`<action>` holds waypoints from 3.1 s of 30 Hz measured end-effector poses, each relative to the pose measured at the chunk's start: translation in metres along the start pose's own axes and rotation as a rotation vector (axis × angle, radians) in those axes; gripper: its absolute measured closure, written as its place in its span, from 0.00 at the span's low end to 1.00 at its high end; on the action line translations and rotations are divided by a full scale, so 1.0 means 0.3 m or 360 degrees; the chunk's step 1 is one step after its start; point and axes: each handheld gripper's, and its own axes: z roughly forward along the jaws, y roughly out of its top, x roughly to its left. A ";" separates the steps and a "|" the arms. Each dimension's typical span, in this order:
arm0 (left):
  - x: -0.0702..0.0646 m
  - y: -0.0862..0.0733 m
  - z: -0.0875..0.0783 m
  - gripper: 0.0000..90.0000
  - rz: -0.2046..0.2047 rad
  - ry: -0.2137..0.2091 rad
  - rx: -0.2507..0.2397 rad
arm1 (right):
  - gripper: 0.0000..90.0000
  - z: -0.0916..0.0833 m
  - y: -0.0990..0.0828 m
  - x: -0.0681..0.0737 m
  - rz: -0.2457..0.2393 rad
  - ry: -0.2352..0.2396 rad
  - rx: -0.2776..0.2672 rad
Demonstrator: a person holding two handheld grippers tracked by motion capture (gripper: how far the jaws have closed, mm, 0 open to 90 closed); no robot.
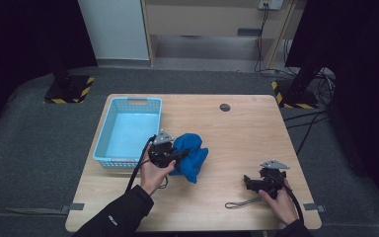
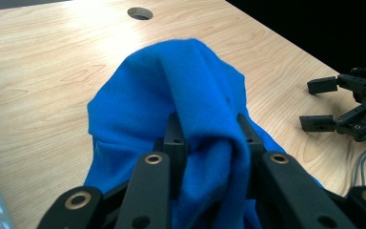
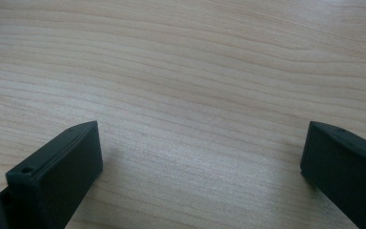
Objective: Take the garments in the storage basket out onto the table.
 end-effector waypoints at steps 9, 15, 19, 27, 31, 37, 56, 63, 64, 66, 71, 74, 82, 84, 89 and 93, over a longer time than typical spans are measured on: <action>-0.011 -0.007 0.021 0.81 0.0022 -0.0009 0.0025 | 0.00 0.000 0.000 0.000 0.0000 0.0000 0.0000; -0.011 -0.014 0.036 0.81 0.0024 -0.0004 0.0040 | 0.00 0.000 0.000 0.000 0.0000 0.0000 0.0000; -0.011 -0.011 0.036 0.81 0.0029 -0.0002 0.0037 | 0.00 0.000 0.000 0.000 0.0000 0.0000 0.0000; -0.017 0.006 0.053 0.81 0.0038 0.0000 0.0025 | 0.00 0.000 0.000 0.000 0.0000 0.0000 0.0000; -0.017 0.011 0.071 0.81 0.0023 -0.0012 0.0017 | 0.00 0.000 0.000 0.000 0.0000 0.0000 0.0000; -0.023 0.007 0.091 0.81 0.0024 -0.0029 0.0027 | 0.00 0.000 0.000 0.000 0.0000 0.0000 0.0000; -0.041 0.010 0.132 0.81 0.0031 -0.0045 0.0020 | 0.00 0.000 0.000 0.000 0.0000 0.0000 0.0000; -0.043 -0.002 0.160 0.81 0.0019 -0.0052 0.0038 | 0.00 0.000 0.000 0.000 0.0000 0.0000 0.0000; -0.044 -0.006 0.168 0.81 0.0015 -0.0054 0.0042 | 0.00 0.000 0.000 0.000 0.0000 0.0000 0.0000; -0.046 -0.011 0.175 0.81 0.0017 -0.0057 0.0048 | 0.00 0.000 0.000 0.000 0.0000 0.0000 0.0000; -0.051 -0.021 0.188 0.80 0.0016 -0.0067 0.0057 | 0.00 0.000 0.000 0.000 0.0000 0.0000 0.0000; -0.051 -0.027 0.195 0.80 0.0018 -0.0062 0.0063 | 0.00 0.000 0.000 0.000 0.0000 0.0000 0.0000; -0.051 -0.045 0.225 0.80 0.0025 -0.0061 0.0105 | 0.00 0.000 0.000 0.000 0.0000 0.0000 0.0000; -0.052 -0.054 0.233 0.79 0.0032 -0.0065 0.0121 | 0.00 0.000 0.000 0.000 0.0000 0.0000 0.0000; -0.056 -0.071 0.249 0.79 0.0055 -0.0061 0.0152 | 0.00 0.000 0.000 0.000 0.0000 0.0000 0.0000; -0.058 -0.077 0.256 0.79 0.0071 -0.0058 0.0168 | 0.00 0.000 0.000 0.000 0.0000 0.0000 0.0000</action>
